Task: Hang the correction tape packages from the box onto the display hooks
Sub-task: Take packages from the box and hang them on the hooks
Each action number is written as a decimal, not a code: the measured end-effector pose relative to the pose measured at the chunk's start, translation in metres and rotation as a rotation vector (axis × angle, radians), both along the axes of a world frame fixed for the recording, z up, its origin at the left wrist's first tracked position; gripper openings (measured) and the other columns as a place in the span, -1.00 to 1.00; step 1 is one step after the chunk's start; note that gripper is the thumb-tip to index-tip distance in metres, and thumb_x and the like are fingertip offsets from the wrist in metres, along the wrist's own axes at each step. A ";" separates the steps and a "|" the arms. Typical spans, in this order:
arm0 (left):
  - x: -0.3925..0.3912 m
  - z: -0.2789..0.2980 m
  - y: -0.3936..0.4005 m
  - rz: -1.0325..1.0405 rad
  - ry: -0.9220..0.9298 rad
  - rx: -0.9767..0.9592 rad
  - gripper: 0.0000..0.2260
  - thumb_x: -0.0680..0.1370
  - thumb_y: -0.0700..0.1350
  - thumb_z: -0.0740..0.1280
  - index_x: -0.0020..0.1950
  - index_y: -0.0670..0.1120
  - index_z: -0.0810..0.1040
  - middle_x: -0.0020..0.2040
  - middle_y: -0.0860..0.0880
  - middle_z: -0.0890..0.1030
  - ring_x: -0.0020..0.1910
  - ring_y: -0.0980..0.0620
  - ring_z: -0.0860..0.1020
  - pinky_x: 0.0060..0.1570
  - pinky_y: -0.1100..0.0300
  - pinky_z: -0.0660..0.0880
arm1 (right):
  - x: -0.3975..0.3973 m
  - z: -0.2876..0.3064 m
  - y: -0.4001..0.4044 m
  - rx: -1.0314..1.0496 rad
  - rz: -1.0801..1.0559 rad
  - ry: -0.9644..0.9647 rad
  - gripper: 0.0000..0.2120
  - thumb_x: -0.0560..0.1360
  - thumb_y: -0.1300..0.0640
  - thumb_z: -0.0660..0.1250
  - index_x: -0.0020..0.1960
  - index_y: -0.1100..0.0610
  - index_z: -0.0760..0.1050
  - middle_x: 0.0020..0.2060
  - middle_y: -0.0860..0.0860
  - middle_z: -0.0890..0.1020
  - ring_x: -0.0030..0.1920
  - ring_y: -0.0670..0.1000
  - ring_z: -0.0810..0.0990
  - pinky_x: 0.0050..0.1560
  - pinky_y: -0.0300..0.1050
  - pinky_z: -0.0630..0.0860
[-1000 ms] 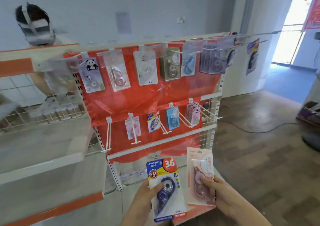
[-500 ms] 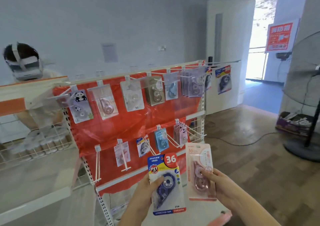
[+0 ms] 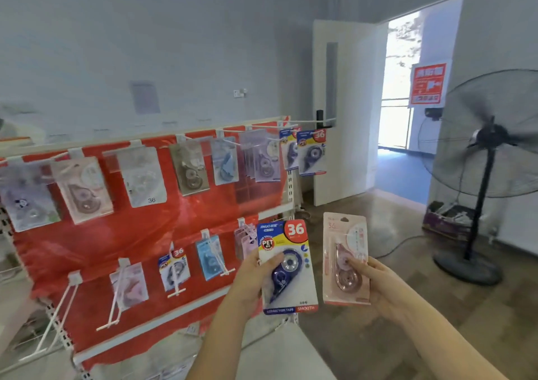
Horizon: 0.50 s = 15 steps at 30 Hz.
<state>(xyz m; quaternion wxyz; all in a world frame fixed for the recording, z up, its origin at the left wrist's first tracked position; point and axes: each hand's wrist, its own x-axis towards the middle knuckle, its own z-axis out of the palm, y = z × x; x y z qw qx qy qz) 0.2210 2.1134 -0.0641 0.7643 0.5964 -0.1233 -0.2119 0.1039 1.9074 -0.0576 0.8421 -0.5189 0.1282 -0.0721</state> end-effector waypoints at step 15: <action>0.113 0.077 -0.196 0.100 -0.197 -0.122 -0.88 0.52 -0.28 0.35 0.01 -0.12 0.54 -0.20 0.01 0.71 -0.24 0.06 0.68 -0.28 0.19 0.59 | 0.117 0.044 -0.172 -0.053 -0.032 -0.146 -0.62 0.33 0.15 0.41 0.13 0.22 0.54 -0.02 0.16 0.69 -0.15 0.09 0.70 -0.23 -0.05 0.65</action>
